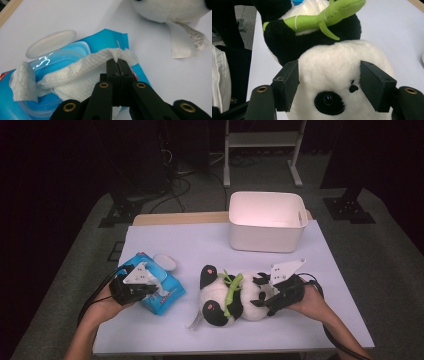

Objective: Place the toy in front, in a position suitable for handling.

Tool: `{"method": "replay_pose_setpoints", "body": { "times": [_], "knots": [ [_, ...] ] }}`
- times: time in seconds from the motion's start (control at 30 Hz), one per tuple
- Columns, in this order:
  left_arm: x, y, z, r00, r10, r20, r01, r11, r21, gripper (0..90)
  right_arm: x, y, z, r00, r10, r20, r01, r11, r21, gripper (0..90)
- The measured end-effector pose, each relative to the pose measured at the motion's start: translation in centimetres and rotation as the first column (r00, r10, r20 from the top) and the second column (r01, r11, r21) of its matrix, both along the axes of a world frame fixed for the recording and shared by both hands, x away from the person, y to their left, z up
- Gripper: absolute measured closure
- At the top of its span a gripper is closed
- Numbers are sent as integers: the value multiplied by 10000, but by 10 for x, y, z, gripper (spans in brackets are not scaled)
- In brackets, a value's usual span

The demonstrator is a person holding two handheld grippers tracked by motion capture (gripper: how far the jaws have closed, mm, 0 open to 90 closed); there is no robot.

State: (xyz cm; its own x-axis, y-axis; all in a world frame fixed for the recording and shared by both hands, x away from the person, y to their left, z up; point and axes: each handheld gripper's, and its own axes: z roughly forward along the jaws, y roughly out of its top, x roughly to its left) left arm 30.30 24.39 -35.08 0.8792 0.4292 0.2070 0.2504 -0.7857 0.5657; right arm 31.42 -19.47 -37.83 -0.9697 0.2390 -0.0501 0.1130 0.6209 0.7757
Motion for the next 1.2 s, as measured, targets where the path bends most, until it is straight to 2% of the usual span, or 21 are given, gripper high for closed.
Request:
{"method": "replay_pose_setpoints", "body": {
  "times": [0.1,0.13,0.2,0.43,0.57,1.03,1.07,1.1,1.13,1.17,1.2],
  "knots": [
    [-1,-3,4,9997,-182,-145,178,9995,-244,895,0,0,0,10000,3,8,-3,10000,-5,323],
    [-1,-4,5,9995,-253,-168,250,9995,-192,895,0,0,0,10000,-9,7,9,10000,-8,322],
    [-2,-7,9,9985,-447,-329,430,9978,-501,895,0,0,0,10000,15,41,-15,10000,-17,321],
    [-1,-14,12,9961,-729,-488,707,9965,-455,895,-1,1,-1,10000,-20,76,21,10000,-23,310],
    [-2,-17,16,9954,-855,-435,840,9958,-363,895,-1,1,-1,10000,-38,80,38,10000,-10,304],
    [-4,-27,24,9893,-1349,-558,1321,9899,-511,894,-1,1,-2,9999,-51,123,51,10000,4,297],
    [-4,-27,25,9881,-1432,-556,1404,9887,-520,895,-1,1,-2,9999,-63,105,63,10000,13,296],
    [-5,-28,26,9850,-1601,-650,1548,9847,-803,894,-1,1,-2,9999,-66,95,66,10000,18,295],
    [-6,-29,27,9787,-1912,-748,1799,9741,-1367,895,-1,1,-2,9999,-59,104,59,10000,19,292],
    [-7,-31,30,9758,-2065,-721,1931,9681,-1595,895,-1,2,-2,9999,-50,105,50,10000,25,288],
    [-6,-35,32,9763,-2068,-645,1957,9696,-1471,895,-1,2,-2,9999,-45,117,45,10000,17,288]
  ]
}}
